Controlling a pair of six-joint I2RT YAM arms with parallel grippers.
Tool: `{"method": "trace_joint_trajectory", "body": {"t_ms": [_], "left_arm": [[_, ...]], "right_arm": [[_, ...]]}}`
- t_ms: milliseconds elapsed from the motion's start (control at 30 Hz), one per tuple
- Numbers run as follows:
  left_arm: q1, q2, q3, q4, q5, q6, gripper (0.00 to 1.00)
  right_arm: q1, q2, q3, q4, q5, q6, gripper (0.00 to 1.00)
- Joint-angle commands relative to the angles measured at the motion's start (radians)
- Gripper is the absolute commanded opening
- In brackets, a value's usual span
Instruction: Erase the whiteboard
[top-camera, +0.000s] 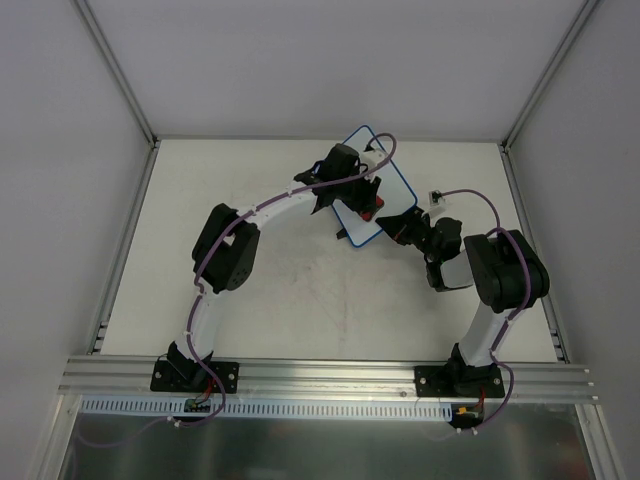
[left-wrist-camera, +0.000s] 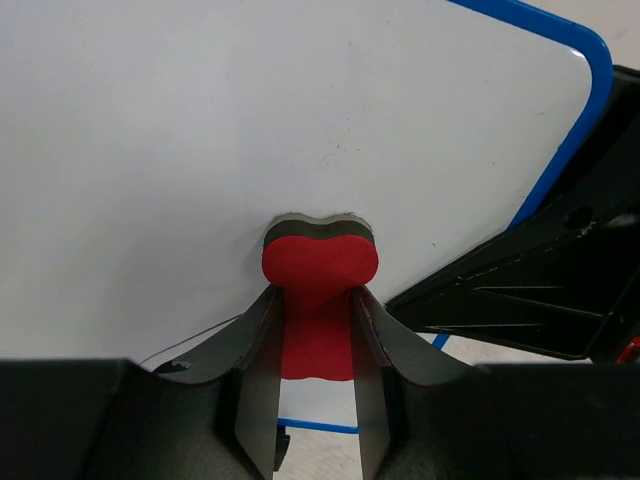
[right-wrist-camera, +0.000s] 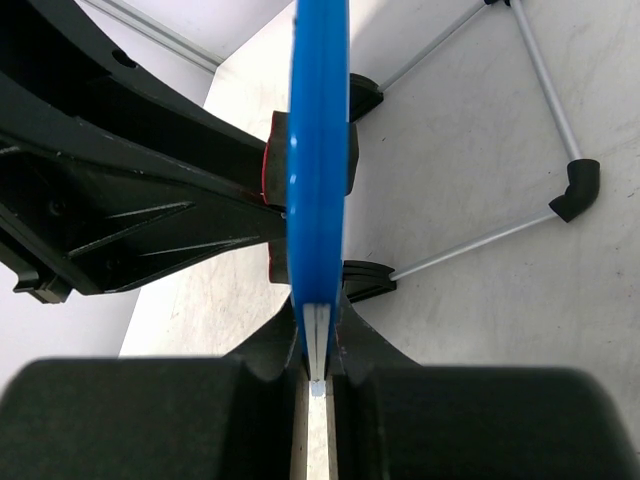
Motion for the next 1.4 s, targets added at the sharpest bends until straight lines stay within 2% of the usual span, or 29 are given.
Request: {"method": "trace_joint_trajectory", "body": {"t_ms": [0, 300, 567, 767, 933, 1067, 1367], "left_arm": [[0.032, 0.056, 0.009, -0.047, -0.052, -0.105, 0.0], [0.149, 0.075, -0.049, -0.047, -0.073, -0.323, 0.0], [0.184, 0.084, -0.083, -0.047, -0.082, -0.41, 0.0], [0.168, 0.102, -0.055, -0.047, -0.026, -0.378, 0.0], [0.141, 0.056, -0.12, -0.049, -0.104, -0.371, 0.0], [0.137, 0.047, -0.123, -0.05, -0.066, -0.348, 0.0], [0.011, 0.032, -0.068, -0.058, -0.083, -0.136, 0.0]], "right_arm": [[0.014, -0.004, 0.005, 0.217, -0.041, -0.03, 0.0], [0.013, -0.01, 0.0, 0.217, -0.039, -0.029, 0.0], [0.011, -0.007, 0.002, 0.217, -0.039, -0.026, 0.0], [0.01, -0.006, 0.0, 0.217, -0.039, -0.026, 0.0], [0.008, -0.01, 0.0, 0.217, -0.039, -0.027, 0.0], [0.007, -0.01, -0.001, 0.217, -0.038, -0.026, 0.0], [0.007, -0.015, -0.003, 0.217, -0.038, -0.024, 0.0]]}}
